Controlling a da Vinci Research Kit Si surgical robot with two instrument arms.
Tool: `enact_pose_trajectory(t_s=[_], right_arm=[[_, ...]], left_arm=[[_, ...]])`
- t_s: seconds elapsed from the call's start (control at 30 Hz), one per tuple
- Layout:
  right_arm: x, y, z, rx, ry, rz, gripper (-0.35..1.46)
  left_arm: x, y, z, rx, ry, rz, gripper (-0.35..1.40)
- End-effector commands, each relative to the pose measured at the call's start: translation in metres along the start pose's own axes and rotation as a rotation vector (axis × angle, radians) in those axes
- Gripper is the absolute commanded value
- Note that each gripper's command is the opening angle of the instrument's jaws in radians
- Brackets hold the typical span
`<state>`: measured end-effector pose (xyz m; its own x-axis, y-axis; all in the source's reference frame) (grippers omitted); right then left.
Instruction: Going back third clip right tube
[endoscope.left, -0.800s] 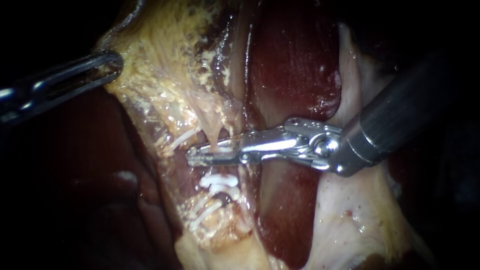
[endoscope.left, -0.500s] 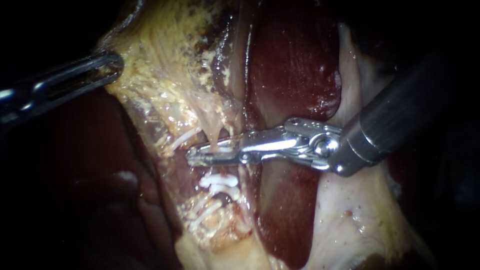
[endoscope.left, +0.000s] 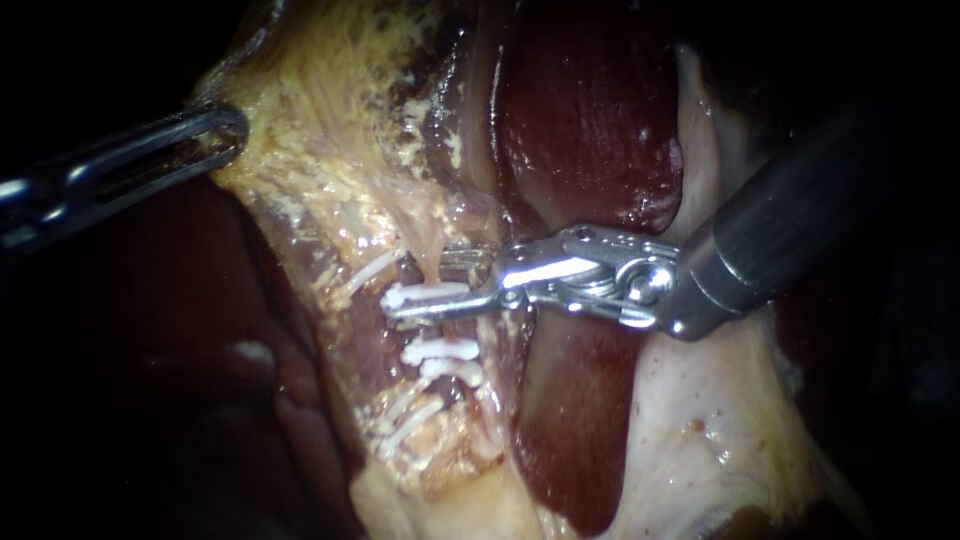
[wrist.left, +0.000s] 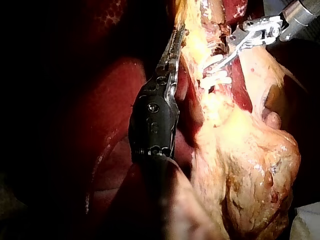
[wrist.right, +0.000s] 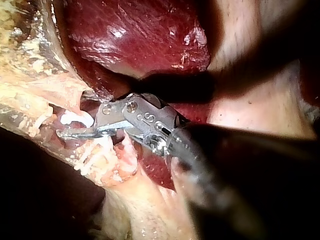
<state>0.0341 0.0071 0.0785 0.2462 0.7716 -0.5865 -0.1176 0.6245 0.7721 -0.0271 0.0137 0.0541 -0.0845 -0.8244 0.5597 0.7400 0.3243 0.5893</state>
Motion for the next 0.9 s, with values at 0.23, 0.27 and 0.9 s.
enact_pose_trajectory(t_s=[0.23,0.27,0.9], right_arm=[[0.0003,-0.0024,-0.0002,0.045,-0.012,-0.018,0.6],[0.0004,-0.0024,-0.0004,0.046,-0.012,-0.029,0.6],[0.0008,-0.0026,-0.0095,0.073,-0.017,-0.354,0.6]], left_arm=[[0.0,0.0,0.0,0.0,0.0,0.0,-0.35],[0.0,0.0,0.0,0.0,0.0,0.0,-0.35],[0.0,-0.0002,-0.0003,-0.001,0.0,0.0,-0.35]])
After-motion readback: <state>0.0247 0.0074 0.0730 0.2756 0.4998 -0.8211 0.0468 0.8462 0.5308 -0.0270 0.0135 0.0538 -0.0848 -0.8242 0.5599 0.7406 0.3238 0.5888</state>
